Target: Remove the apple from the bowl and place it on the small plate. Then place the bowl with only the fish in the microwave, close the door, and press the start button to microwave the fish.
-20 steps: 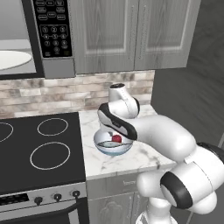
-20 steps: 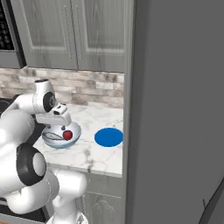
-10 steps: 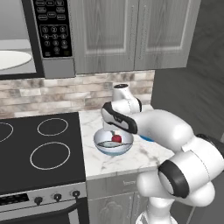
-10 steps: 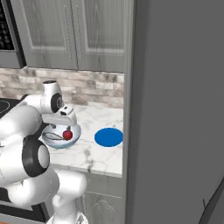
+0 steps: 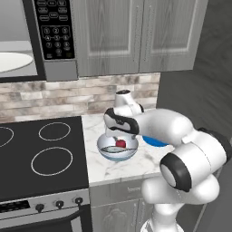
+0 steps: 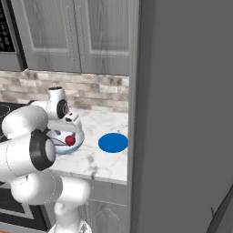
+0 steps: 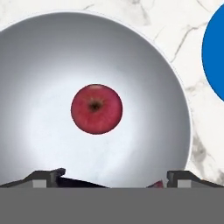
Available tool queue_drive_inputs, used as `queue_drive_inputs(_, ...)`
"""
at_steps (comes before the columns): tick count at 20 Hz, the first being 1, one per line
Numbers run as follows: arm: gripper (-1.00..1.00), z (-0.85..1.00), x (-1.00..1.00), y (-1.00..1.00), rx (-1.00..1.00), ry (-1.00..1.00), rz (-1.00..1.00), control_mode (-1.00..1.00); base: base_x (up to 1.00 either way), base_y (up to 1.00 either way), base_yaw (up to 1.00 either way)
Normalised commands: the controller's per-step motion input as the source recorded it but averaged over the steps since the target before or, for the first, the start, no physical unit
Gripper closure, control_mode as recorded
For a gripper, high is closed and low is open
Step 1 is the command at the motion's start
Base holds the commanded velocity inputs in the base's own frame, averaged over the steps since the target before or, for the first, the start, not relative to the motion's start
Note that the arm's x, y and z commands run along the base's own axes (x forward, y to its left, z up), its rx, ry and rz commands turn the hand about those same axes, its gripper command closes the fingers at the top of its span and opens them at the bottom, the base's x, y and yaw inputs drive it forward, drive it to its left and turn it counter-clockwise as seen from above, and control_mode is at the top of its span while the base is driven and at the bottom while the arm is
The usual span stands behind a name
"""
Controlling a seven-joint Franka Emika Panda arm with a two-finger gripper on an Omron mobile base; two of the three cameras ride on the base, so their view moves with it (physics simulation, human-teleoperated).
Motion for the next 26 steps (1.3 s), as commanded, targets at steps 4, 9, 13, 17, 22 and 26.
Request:
queue_drive_inputs(4, -1.00, -0.22, 0.18, 0.01, 0.00, 0.01, 0.00, -1.00, 0.00, 0.00, 0.00)
queue_drive_inputs(9, -1.00, -0.19, 0.15, 0.03, 0.00, 0.00, 0.00, -1.00, 0.00, 0.00, 0.00)
queue_drive_inputs(13, -1.00, -0.19, 0.13, 0.05, 0.00, 0.00, 0.00, -1.00, 0.00, 0.00, 0.00)
queue_drive_inputs(17, -1.00, -0.15, 0.12, 0.02, 0.00, 0.00, 0.00, -1.00, 0.00, 0.00, 0.00)
queue_drive_inputs(22, -1.00, -0.15, 0.12, 0.01, 0.00, 0.00, 0.00, -1.00, 0.00, 0.00, 0.00)
queue_drive_inputs(26, -1.00, -0.12, 0.05, 0.01, 0.00, 0.00, 0.00, -1.00, 0.00, 0.00, 0.00)
